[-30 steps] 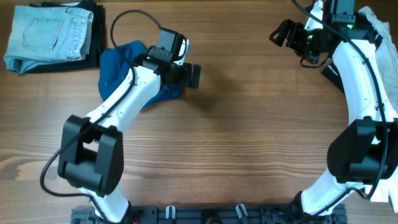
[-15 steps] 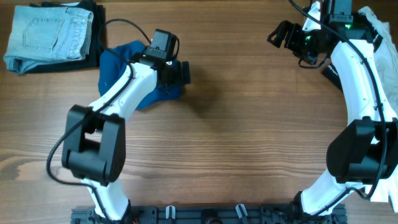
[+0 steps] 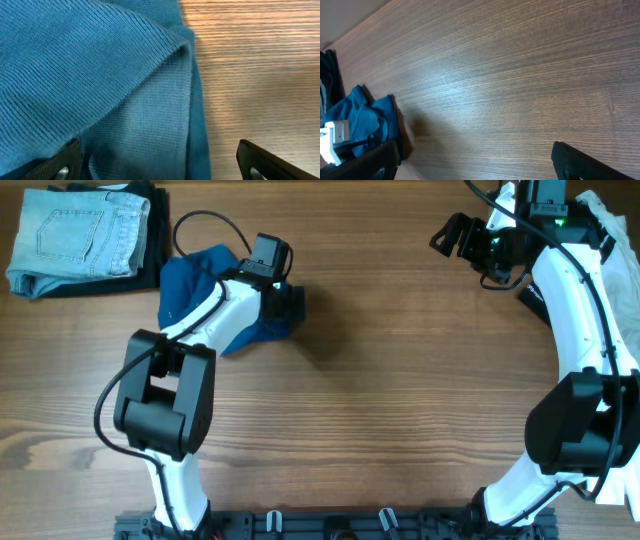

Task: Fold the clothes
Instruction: 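Lift the bundle and carry it toward the jeans stack at top-left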

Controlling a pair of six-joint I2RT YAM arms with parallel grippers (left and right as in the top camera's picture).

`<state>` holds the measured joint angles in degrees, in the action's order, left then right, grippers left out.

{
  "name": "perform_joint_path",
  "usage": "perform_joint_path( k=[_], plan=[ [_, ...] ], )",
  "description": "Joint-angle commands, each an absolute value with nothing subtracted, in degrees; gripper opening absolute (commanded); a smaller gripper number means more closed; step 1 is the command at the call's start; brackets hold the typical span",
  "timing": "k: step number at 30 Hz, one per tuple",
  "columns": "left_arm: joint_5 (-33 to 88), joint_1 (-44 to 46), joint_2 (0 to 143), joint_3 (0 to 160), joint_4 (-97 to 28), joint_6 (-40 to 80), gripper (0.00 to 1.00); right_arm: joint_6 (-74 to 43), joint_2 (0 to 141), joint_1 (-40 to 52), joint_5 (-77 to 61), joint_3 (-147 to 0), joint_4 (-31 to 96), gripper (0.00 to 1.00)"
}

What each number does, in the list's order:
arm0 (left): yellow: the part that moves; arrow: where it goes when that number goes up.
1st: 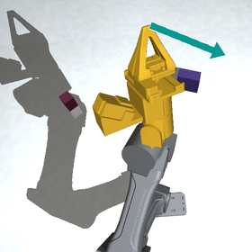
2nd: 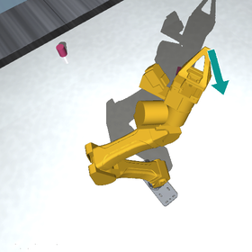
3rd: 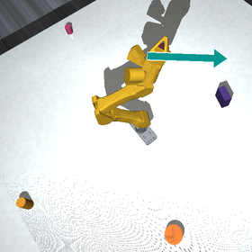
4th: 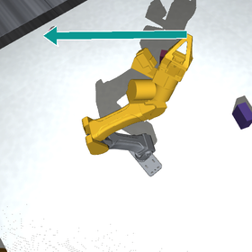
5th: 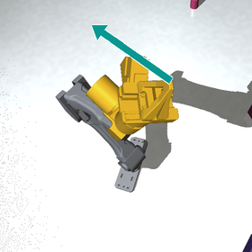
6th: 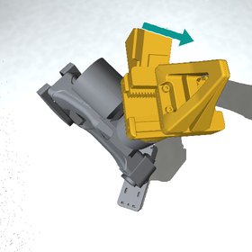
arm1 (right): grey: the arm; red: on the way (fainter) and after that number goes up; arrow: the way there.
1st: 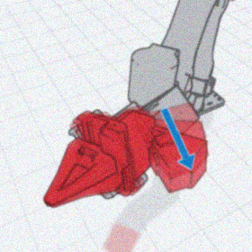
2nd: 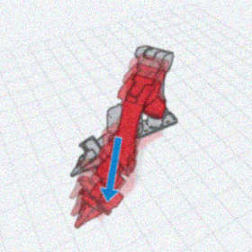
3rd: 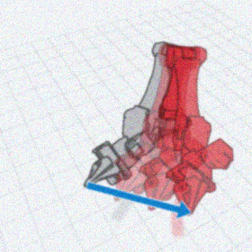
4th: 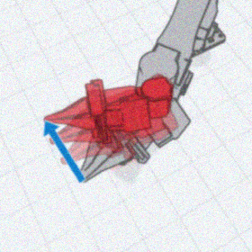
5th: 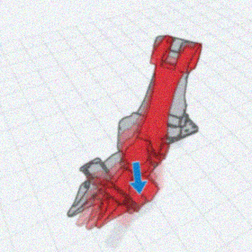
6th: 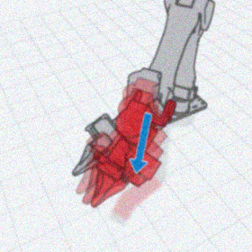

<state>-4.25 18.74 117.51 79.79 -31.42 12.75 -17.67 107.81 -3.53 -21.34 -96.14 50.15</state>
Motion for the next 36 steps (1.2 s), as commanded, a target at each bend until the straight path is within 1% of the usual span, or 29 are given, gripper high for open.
perform_joint_path(
  k=[1,5,7,10,11,12,13,15,16,17,22,27,30,33,36],
  plan=[
    [-7.4,18.4,122.7,79.4,-32.8,10.6,1.0,-16.5,108.3,-3.3,-20.6,-96.0,50.1,0.98],
    [-7.4,18.7,123.5,79.4,-33.5,10.5,0.99,-16.5,108.3,-3.3,-20.6,-96.0,50.1,0.99],
    [-7.4,18.9,123.4,79.4,-34.7,10.5,0.95,-16.5,108.3,-3.3,-20.6,-96.0,50.1,0.98],
    [-7.4,18.9,123.4,79.4,-37.6,10.4,0.81,-16.5,108.3,-3.3,-20.3,-96.0,50.1,0.98],
    [-7.4,18.9,123.4,79.4,-38.4,10.2,0.78,-16.4,108.3,-3.3,-20.3,-96.0,50.0,0.98],
    [-7.4,18.9,123.4,79.4,-39.4,7.9,0.81,-16.5,108.3,-3.3,-20.3,-96.0,50.0,0.98],
    [-7.3,18.9,123.4,79.4,-40.0,6.4,0.77,-16.5,108.3,-3.3,-20.3,-96.0,49.9,0.98],
    [-7.4,18.9,123.4,79.4,-40.1,6.0,0.45,-16.5,108.3,-3.3,-20.3,-96.0,49.8,0.98],
    [-7.4,18.8,123.4,79.4,-40.1,6.0,0.11,-16.5,108.3,-3.3,-20.3,-96.0,49.7,0.98],
    [-7.4,18.8,123.4,79.4,-39.6,6.0,0.04,-16.5,108.3,-3.3,-20.3,-96.0,49.7,0.99],
    [-7.3,18.9,122.0,80.0,-38.5,6.4,0.04,-16.0,108.3,-3.3,-20.3,-96.0,50.0,0.98],
    [-8.2,18.2,115.6,86.9,-45.6,6.3,0.04,-15.2,108.3,-3.3,-20.4,-96.0,50.1,0.98],
    [-16.3,17.3,111.3,91.0,-47.0,5.2,0.04,-15.2,108.3,-3.3,-20.4,-96.0,50.2,0.98],
    [-22.7,16.2,107.1,92.7,-45.2,-3.4,0.04,-15.2,108.3,-3.3,-20.4,-96.0,50.2,0.98],
    [-26.9,14.5,103.4,93.0,-43.5,-7.1,0.04,-15.2,108.3,-3.3,-20.4,-96.0,50.2,0.98]
  ],
)
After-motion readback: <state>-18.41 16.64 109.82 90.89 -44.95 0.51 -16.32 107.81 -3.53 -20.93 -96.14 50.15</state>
